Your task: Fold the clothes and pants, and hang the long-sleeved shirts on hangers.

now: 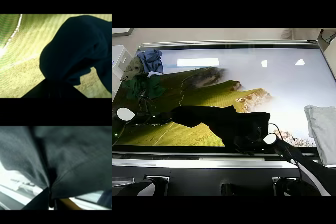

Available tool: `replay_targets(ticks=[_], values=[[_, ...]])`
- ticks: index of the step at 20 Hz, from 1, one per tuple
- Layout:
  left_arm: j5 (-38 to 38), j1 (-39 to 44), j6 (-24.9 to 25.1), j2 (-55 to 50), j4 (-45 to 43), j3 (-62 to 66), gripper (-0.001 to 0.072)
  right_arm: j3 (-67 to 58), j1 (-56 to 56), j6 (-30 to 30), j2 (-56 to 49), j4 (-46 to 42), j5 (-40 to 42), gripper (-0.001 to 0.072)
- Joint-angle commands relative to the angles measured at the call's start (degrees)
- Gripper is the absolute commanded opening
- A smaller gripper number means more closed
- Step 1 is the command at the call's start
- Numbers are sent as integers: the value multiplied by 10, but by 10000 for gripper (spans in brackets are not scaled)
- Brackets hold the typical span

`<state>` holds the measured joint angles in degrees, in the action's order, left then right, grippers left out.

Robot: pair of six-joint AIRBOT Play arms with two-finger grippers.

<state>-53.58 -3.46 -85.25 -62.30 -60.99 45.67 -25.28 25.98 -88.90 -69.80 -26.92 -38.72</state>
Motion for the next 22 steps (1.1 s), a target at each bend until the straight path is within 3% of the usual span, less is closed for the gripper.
replay_targets(ticks=[1, 4, 8, 9, 11, 15, 19, 22], values=[[0, 0, 3, 5, 0, 2, 27, -49, 6, 27, -8, -13, 20, 34], [0, -4, 43, 36, 0, 43, 27, -184, 6, -2, 7, -183, -32, 33], [0, -31, 45, 103, 0, 169, 27, -449, 6, -164, 58, -591, -124, 33], [0, -37, 42, 121, 0, 204, 27, -523, 6, -181, 68, -679, -156, 34], [2, -40, 36, 162, 7, 277, 27, -647, 6, -182, 84, -775, -201, 34], [28, -40, -4, 251, 26, 382, 27, -785, 6, -182, 136, -801, -207, 34], [86, -40, -5, 327, 25, 413, 26, -808, 6, -183, 209, -801, -179, 34], [50, -40, -14, 337, -14, 412, 26, -808, 6, -182, 237, -805, -161, 35]])
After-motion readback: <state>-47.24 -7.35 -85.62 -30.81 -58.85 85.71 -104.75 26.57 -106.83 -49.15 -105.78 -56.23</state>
